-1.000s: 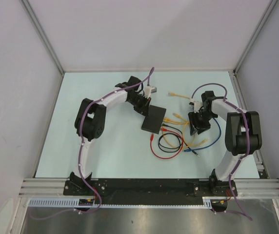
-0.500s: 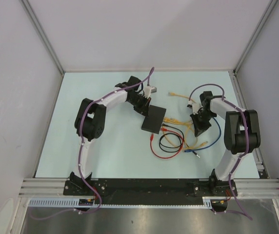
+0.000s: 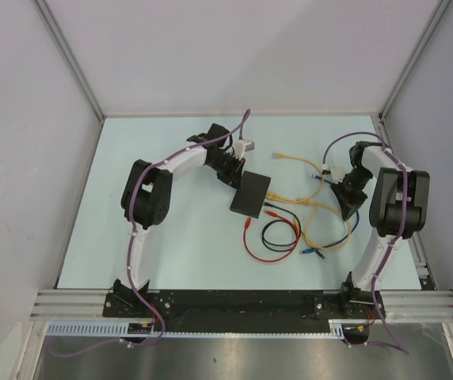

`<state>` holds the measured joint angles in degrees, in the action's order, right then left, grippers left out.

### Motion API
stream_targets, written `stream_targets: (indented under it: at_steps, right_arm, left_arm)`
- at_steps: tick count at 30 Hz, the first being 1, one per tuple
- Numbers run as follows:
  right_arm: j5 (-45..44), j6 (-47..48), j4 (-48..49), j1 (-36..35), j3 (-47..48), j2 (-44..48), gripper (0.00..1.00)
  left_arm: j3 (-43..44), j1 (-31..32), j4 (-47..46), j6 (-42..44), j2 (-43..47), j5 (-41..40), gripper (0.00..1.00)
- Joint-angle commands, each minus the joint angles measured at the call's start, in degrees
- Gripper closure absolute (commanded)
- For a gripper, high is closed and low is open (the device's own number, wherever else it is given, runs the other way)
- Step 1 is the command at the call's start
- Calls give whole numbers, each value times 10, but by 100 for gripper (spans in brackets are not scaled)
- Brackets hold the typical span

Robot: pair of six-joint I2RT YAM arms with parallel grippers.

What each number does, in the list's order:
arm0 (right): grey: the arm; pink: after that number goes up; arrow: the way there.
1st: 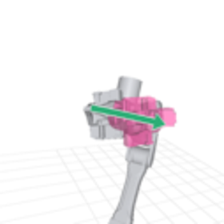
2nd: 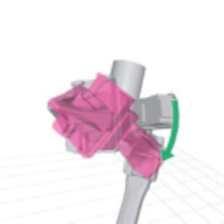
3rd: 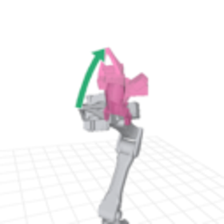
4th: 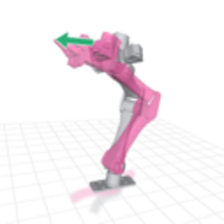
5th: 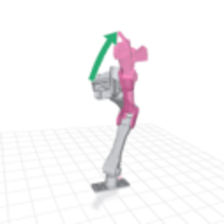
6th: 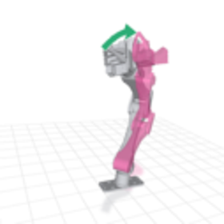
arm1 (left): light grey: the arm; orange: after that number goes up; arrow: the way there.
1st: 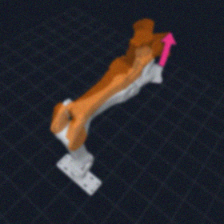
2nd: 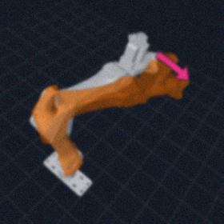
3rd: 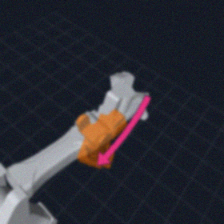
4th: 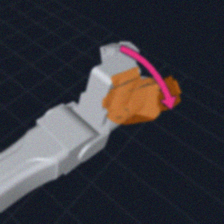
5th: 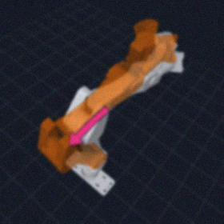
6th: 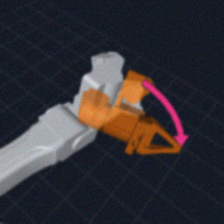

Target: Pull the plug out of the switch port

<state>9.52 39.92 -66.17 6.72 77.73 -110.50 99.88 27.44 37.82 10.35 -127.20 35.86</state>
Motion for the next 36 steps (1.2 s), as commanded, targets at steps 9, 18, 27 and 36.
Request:
stream_targets:
  at_steps: [9, 18, 27, 36]
  right_arm:
    - [-91, 69, 8, 4, 149, -50, 100]
    - [-186, 121, 87, 2, 184, -79, 89]
    - [-183, 102, 97, 0, 258, -84, 50]
    - [74, 16, -9, -65, 364, -60, 55]
  left_arm:
    - [-8, -4, 3, 6, 24, -3, 96]
    - [-9, -3, 3, 6, 27, -3, 96]
    - [-19, -3, 5, 14, 40, -10, 95]
    - [-11, -3, 11, 21, 51, -19, 93]
